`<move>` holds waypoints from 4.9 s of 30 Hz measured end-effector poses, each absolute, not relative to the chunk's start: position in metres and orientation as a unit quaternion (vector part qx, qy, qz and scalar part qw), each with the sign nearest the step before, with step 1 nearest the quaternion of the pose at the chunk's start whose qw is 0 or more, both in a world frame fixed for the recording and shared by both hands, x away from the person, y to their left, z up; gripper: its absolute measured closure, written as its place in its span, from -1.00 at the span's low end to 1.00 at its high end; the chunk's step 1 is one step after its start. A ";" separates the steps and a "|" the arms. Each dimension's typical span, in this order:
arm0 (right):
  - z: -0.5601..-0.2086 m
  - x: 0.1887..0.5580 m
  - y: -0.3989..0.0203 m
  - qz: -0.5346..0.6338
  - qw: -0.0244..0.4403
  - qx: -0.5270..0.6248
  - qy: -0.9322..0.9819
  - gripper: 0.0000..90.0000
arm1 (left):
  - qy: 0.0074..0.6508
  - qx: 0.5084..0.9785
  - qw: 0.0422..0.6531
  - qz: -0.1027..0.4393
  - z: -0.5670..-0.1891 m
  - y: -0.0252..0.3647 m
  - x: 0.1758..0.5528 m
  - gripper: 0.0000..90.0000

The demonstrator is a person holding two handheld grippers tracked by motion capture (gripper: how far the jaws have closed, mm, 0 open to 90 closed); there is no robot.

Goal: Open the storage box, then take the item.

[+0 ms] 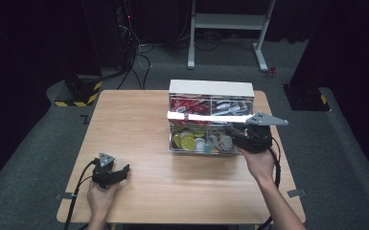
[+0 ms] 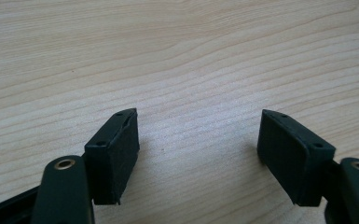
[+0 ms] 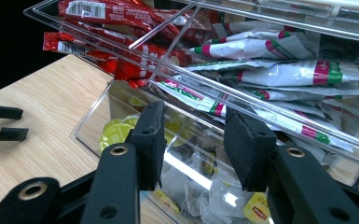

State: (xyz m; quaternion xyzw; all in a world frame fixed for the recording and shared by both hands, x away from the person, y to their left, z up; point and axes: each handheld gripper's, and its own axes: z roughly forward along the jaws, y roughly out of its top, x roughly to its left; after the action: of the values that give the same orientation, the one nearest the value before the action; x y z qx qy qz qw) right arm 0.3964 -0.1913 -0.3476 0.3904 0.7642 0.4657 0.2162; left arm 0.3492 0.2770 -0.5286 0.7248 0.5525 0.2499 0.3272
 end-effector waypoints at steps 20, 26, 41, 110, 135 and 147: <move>-0.324 0.397 -0.191 0.467 0.230 0.386 0.762 0.28 | 0.553 0.726 0.325 0.249 -0.528 0.277 0.349 -0.35; -0.319 0.398 -0.194 0.467 0.234 0.385 0.761 0.28 | 0.553 0.725 0.325 0.249 -0.528 0.277 0.349 -0.35; -0.307 0.402 -0.201 0.473 0.239 0.389 0.754 0.26 | 0.552 0.726 0.327 0.246 -0.528 0.277 0.349 -0.41; -0.281 0.421 -0.210 0.481 0.251 0.406 0.736 0.25 | 0.392 0.765 0.478 0.178 -0.400 0.213 0.389 -0.13; -0.279 0.422 -0.207 0.469 0.261 0.406 0.740 0.26 | 0.345 0.767 0.514 0.169 -0.344 0.174 0.415 0.06; -0.279 0.422 -0.210 0.470 0.257 0.405 0.741 0.26 | 0.343 0.768 0.513 0.170 -0.331 0.153 0.434 0.15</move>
State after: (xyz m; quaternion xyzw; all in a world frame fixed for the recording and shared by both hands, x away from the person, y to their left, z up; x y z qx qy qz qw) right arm 0.4222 -0.2096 -0.2786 0.4046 0.7407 0.4705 0.2575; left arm 0.4343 0.1529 -0.3306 0.7685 0.3432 0.1698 0.5126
